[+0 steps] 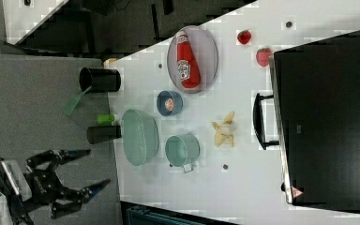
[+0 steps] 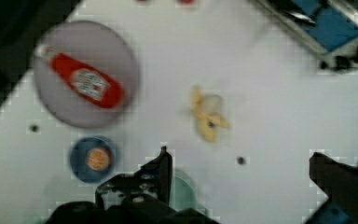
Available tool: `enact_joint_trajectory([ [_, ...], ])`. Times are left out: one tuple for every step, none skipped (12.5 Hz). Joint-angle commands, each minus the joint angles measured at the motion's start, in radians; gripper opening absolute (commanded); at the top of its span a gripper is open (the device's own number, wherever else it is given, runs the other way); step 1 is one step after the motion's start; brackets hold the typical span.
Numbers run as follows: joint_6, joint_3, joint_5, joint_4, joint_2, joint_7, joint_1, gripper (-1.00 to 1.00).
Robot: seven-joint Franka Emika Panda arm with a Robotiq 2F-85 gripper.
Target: Pick banana from table and place on oven.
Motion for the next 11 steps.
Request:
enact_joint_trajectory([
  [0.096, 0.002, -0.012, -0.107, 0.147, 0.0, -0.009, 1.0],
  [0.15, 0.002, -0.012, -0.135, 0.181, 0.0, -0.009, 1.0],
  [0.208, 0.002, -0.012, -0.162, 0.218, 0.0, -0.009, 1.0],
  [0.265, 0.002, -0.012, -0.186, 0.258, 0.0, -0.009, 1.0],
  [0.324, 0.002, -0.012, -0.208, 0.298, 0.0, -0.009, 1.0],
  [0.38, 0.002, -0.012, -0.23, 0.338, 0.0, -0.009, 1.0],
  [0.437, 0.002, -0.012, -0.25, 0.379, 0.0, -0.009, 1.0],
  [0.497, 0.001, -0.012, -0.27, 0.42, 0.0, -0.009, 1.0],
  [0.557, 0.0, -0.012, -0.29, 0.459, 0.0, -0.009, 1.0],
  [0.618, 0.0, -0.012, -0.31, 0.498, 0.0, -0.009, 1.0],
  [0.68, 0.0, -0.012, -0.33, 0.535, 0.0, -0.009, 1.0],
])
